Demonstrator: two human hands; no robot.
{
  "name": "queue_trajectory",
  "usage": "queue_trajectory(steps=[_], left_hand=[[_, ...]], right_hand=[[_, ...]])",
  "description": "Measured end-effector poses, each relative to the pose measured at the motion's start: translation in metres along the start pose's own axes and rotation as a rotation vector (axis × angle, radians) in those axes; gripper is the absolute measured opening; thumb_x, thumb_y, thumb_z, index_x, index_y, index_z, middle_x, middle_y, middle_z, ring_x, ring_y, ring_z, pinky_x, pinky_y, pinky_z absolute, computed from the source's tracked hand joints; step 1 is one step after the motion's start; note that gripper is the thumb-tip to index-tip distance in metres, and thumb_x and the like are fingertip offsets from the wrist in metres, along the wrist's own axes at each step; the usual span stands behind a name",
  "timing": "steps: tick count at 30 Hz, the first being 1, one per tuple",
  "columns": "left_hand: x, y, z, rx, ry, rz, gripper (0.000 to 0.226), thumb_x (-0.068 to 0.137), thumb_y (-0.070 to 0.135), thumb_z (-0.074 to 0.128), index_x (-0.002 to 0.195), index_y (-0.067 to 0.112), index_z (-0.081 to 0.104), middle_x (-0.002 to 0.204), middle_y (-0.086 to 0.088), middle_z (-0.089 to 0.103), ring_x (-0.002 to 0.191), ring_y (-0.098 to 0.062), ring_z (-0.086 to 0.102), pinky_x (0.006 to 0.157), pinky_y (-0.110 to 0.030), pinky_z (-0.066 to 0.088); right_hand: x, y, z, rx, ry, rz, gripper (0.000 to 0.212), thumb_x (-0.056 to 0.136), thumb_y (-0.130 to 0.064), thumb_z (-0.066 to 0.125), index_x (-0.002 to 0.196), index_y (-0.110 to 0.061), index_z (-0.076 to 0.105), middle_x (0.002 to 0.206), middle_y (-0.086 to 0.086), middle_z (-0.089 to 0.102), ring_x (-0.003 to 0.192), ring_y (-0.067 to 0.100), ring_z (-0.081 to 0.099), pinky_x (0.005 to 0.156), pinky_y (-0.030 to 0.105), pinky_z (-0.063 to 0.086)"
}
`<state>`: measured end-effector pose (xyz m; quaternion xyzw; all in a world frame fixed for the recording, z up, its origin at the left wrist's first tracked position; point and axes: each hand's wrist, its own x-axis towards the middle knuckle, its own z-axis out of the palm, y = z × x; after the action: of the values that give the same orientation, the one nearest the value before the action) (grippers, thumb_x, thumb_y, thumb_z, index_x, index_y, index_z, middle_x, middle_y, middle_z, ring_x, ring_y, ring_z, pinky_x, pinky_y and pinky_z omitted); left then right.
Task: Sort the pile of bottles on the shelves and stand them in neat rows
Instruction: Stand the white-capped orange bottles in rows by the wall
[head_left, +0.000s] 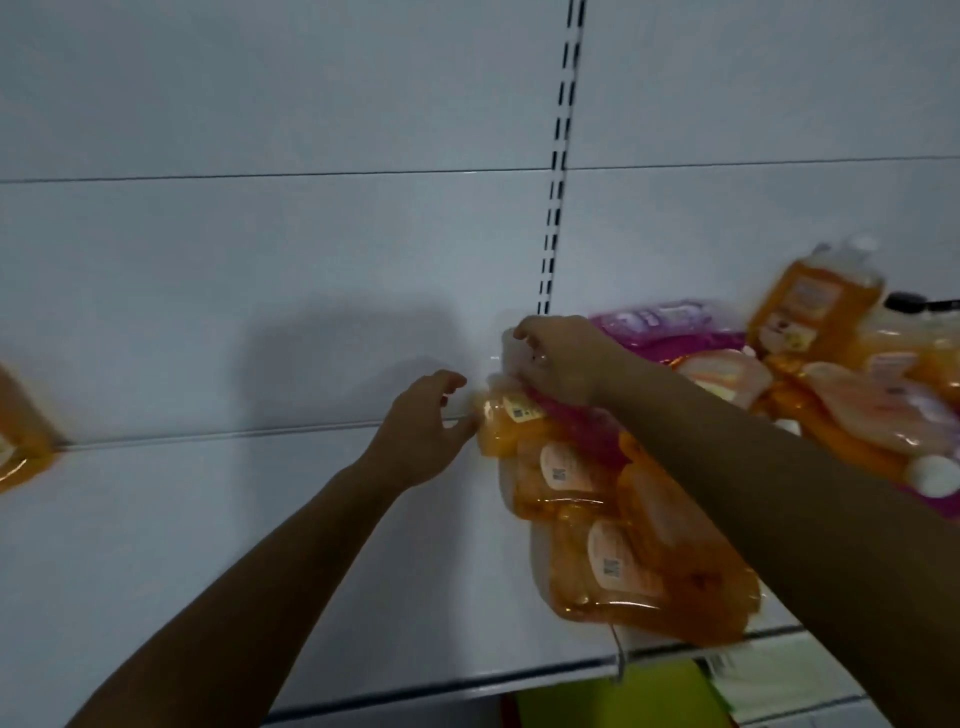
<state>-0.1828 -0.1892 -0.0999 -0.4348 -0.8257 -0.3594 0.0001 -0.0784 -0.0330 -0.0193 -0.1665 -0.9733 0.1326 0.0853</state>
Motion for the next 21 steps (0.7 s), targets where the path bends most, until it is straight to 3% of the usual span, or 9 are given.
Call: queue_trajectory(steps=[7,13,17,21], left_hand=[[0.023,0.035,0.030,-0.039,-0.015,0.034,0.046,0.091,0.037,0.061,0.131,0.016,0.050,0.128,-0.005,0.056,0.107,-0.014,0.053,0.084,-0.027,0.044],[0.019,0.055,0.036,-0.077,0.067,0.091,0.035,0.093,0.033,0.060,0.122,0.015,0.057,0.120,-0.002,0.060,0.098,-0.006,0.049,0.076,-0.017,0.036],[0.015,0.078,0.031,-0.121,0.158,0.168,0.027,0.091,0.031,0.062,0.113,0.016,0.060,0.104,0.003,0.064,0.080,0.002,0.055,0.065,-0.006,0.040],[0.003,0.114,0.030,-0.179,-0.004,0.195,0.029,0.091,0.040,0.057,0.113,0.021,0.059,0.087,0.009,0.064,0.074,0.000,0.060,0.061,-0.010,0.042]], right_hand=[[-0.006,0.004,-0.019,0.069,0.122,-0.092,0.041,0.091,-0.037,0.059,0.126,-0.018,0.053,0.123,0.007,0.059,0.104,0.022,0.055,0.085,0.030,0.045],[-0.009,0.012,-0.027,0.172,0.155,-0.090,0.043,0.091,-0.035,0.062,0.127,-0.014,0.054,0.121,0.006,0.060,0.104,0.019,0.057,0.082,0.024,0.041],[-0.015,0.017,-0.054,0.272,0.229,-0.054,0.037,0.091,-0.036,0.062,0.120,-0.013,0.060,0.114,0.003,0.062,0.099,0.015,0.058,0.081,0.022,0.043],[-0.034,0.047,-0.077,0.097,0.263,0.038,0.030,0.092,-0.036,0.059,0.110,-0.012,0.064,0.109,0.003,0.064,0.096,0.017,0.060,0.082,0.028,0.047]])
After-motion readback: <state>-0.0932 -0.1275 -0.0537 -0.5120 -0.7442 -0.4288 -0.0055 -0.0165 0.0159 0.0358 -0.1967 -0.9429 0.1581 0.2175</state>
